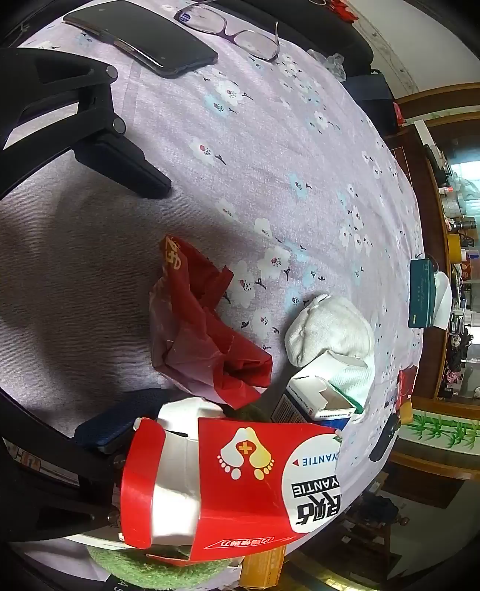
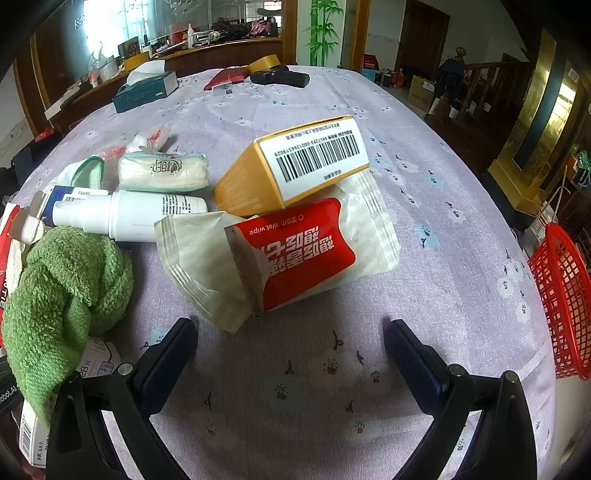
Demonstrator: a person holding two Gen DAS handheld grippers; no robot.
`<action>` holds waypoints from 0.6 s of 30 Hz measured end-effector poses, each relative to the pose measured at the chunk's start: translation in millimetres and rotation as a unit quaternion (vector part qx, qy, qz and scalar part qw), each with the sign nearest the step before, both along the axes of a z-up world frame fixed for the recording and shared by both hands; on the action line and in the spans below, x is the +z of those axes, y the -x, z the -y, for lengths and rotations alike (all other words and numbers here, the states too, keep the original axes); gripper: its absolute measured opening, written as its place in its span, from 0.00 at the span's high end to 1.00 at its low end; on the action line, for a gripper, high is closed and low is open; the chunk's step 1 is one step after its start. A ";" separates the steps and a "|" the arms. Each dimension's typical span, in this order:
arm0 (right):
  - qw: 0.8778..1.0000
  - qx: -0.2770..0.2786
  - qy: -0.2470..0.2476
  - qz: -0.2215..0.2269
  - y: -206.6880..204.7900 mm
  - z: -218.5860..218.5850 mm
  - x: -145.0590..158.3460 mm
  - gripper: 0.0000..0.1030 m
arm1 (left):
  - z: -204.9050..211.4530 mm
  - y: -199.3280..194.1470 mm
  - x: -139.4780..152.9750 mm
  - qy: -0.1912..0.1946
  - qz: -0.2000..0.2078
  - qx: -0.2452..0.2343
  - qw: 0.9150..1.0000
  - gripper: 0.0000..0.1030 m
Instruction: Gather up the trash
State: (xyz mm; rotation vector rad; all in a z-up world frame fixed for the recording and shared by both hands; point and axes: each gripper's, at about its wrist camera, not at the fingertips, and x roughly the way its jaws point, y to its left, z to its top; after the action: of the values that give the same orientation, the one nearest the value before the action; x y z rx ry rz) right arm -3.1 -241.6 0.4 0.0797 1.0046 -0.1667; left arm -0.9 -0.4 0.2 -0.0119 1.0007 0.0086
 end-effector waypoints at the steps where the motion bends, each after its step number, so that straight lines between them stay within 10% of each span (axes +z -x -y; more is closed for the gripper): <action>1: 1.000 0.000 -0.001 0.001 0.1 0.0 0.0 0.00 | 0.2 0.4 0.1 -0.001 0.000 0.000 1.000 0.00; 6: 1.000 0.000 0.000 0.000 0.0 -0.1 -0.2 0.00 | -3.8 10.6 6.0 -0.010 0.001 0.003 1.000 0.00; 18: 0.998 0.056 -0.010 -0.007 11.0 4.6 6.2 0.01 | -7.9 99.9 72.7 -0.014 0.180 0.056 0.982 0.00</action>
State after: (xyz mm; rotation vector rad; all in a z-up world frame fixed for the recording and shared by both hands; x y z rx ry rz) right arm -14.1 -246.2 6.6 0.0399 1.0219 -0.0558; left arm -100.8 7.5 72.9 -0.0424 0.6361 0.1202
